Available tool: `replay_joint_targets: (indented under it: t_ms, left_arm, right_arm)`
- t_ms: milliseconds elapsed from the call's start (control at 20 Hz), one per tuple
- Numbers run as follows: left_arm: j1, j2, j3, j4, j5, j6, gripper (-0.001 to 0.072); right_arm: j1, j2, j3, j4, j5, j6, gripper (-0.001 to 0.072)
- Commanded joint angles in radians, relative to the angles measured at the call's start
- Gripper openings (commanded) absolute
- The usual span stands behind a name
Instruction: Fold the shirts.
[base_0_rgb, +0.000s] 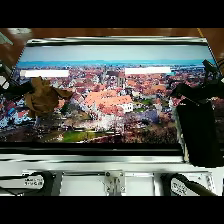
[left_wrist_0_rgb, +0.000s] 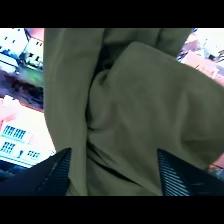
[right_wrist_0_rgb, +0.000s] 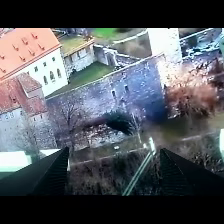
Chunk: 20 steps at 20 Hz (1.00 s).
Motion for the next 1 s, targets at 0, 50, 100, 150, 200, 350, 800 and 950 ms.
replay_joint_targets:
  t_ms: [0,50,100,150,200,350,800,950]
  left_arm:
    - [0.028,-0.166,0.095,-0.098,-0.072,0.127,0.0678]
    - [0.026,-0.204,0.122,-0.098,-0.096,0.137,0.0678]
    - [0.023,-0.239,0.146,-0.101,-0.113,0.136,0.0678]
    - [0.019,-0.263,0.160,-0.101,-0.121,0.136,0.0678]
    - [0.013,-0.280,0.167,-0.101,-0.116,0.140,0.0678]
    - [-0.014,-0.313,0.175,-0.100,-0.067,0.177,0.0678]
    - [-0.100,-0.245,0.401,-0.155,-0.228,0.234,0.0046]
    - [-0.222,-0.066,0.403,-0.214,-0.238,0.307,0.0045]
  right_arm:
    - [0.000,-0.004,0.000,0.008,-0.009,0.005,0.0694]
    - [0.000,-0.004,0.000,0.007,-0.008,0.010,0.0694]
    - [0.000,-0.004,0.000,0.007,-0.007,0.011,0.0694]
    - [0.000,-0.004,0.000,0.006,-0.008,0.011,0.0694]
    - [0.000,-0.004,0.000,0.002,-0.009,0.011,0.0694]
    - [0.000,-0.004,0.000,-0.011,0.003,0.013,0.0693]
    - [0.000,-0.004,0.000,-0.006,0.034,-0.017,0.0693]
    - [0.000,-0.004,0.000,0.003,0.032,-0.073,0.0692]
